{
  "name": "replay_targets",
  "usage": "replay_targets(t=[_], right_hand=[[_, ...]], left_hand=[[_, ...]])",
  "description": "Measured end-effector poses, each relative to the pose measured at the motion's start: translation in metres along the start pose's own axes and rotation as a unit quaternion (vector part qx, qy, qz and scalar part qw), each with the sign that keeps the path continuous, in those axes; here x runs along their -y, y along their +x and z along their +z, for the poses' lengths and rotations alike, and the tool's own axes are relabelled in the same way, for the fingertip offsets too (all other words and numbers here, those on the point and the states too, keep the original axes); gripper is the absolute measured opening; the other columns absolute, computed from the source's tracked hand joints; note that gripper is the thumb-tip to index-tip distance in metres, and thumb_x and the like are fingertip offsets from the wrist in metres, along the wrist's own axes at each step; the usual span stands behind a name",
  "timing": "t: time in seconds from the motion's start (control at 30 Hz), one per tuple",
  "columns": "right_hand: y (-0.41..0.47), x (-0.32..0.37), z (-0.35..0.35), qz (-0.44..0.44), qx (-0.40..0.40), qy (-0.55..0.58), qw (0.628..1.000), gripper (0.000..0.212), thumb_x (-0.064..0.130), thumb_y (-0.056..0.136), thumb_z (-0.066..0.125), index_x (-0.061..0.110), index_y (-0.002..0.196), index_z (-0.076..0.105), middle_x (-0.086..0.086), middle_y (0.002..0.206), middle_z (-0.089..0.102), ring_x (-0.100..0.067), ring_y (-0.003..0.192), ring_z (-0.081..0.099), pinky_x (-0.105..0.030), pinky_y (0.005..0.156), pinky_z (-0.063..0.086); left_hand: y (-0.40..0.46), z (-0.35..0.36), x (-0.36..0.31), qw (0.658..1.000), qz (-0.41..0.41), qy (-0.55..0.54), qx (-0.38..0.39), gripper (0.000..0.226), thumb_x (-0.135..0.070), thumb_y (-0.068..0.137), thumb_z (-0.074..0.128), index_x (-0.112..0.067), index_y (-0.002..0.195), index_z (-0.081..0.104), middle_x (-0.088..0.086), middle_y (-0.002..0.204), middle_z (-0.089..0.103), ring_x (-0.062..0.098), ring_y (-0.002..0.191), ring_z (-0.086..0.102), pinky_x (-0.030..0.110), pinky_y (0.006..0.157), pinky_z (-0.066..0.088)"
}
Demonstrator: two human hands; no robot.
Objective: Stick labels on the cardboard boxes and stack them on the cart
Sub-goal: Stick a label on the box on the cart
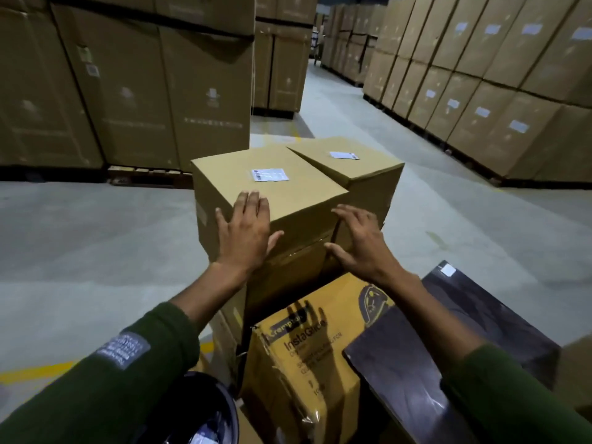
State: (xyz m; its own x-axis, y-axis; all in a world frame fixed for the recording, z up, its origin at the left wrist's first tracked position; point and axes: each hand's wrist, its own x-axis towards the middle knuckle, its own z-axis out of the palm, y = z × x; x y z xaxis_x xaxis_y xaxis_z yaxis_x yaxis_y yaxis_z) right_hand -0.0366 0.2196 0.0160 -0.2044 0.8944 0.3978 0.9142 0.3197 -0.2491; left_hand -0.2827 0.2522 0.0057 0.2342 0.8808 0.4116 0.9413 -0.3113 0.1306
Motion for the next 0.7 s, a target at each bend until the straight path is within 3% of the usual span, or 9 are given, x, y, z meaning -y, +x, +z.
replay_targets(t=[0.13,0.23,0.37,0.5,0.6,0.7], right_hand=[[0.044,-0.008,0.000,0.016,0.042,-0.025,0.999,0.094,0.054,0.078,0.075,0.031,0.154,0.023,0.003,0.163,0.011,-0.035,0.148,0.008,-0.070,0.107,0.031],[0.064,-0.016,0.004,0.028,0.072,-0.021,0.997,0.100,0.053,0.075,0.078,0.035,0.153,0.019,0.007,0.165,0.003,-0.039,0.149,0.006,-0.073,0.108,0.027],[0.073,-0.015,0.014,0.005,0.087,0.014,0.996,0.097,0.046,0.076,0.081,0.029,0.154,0.025,0.000,0.163,0.011,-0.039,0.145,0.020,-0.065,0.112,0.029],[0.062,-0.005,0.020,-0.019,-0.011,0.003,1.000,0.090,0.036,0.074,0.085,0.020,0.150,0.038,-0.008,0.156,0.028,-0.040,0.132,0.034,-0.052,0.109,0.036],[0.048,0.003,0.022,-0.056,-0.060,-0.004,0.997,0.085,0.034,0.073,0.086,0.016,0.145,0.045,-0.009,0.152,0.036,-0.040,0.126,0.040,-0.042,0.102,0.037],[0.031,0.014,0.025,-0.069,-0.085,-0.006,0.994,0.083,0.033,0.072,0.087,0.015,0.142,0.048,-0.010,0.149,0.040,-0.041,0.125,0.043,-0.040,0.098,0.039]], left_hand=[[-0.010,0.004,0.007,0.999,0.005,-0.035,-0.008,0.076,-0.047,0.092,0.059,-0.005,0.149,0.032,0.019,0.157,0.030,0.035,0.148,0.021,0.069,0.100,0.040],[-0.015,0.006,0.009,0.999,0.014,-0.049,-0.011,0.075,-0.046,0.090,0.057,-0.002,0.147,0.034,0.022,0.154,0.034,0.036,0.147,0.022,0.062,0.094,0.049],[-0.021,0.002,0.010,0.998,-0.001,-0.064,-0.018,0.074,-0.046,0.089,0.054,-0.002,0.146,0.036,0.022,0.154,0.034,0.036,0.147,0.022,0.060,0.093,0.051],[-0.030,0.004,0.003,0.993,-0.007,-0.104,-0.062,0.070,-0.048,0.093,0.044,0.001,0.144,0.041,0.021,0.154,0.035,0.035,0.148,0.020,0.060,0.105,0.042],[-0.045,0.003,-0.005,0.982,-0.031,-0.134,-0.128,0.067,-0.046,0.097,0.040,0.004,0.141,0.046,0.021,0.153,0.037,0.036,0.147,0.022,0.051,0.115,0.031],[-0.065,-0.002,-0.005,0.976,-0.045,-0.150,-0.153,0.065,-0.043,0.096,0.040,0.005,0.139,0.047,0.021,0.152,0.039,0.037,0.146,0.026,0.053,0.113,0.035]])
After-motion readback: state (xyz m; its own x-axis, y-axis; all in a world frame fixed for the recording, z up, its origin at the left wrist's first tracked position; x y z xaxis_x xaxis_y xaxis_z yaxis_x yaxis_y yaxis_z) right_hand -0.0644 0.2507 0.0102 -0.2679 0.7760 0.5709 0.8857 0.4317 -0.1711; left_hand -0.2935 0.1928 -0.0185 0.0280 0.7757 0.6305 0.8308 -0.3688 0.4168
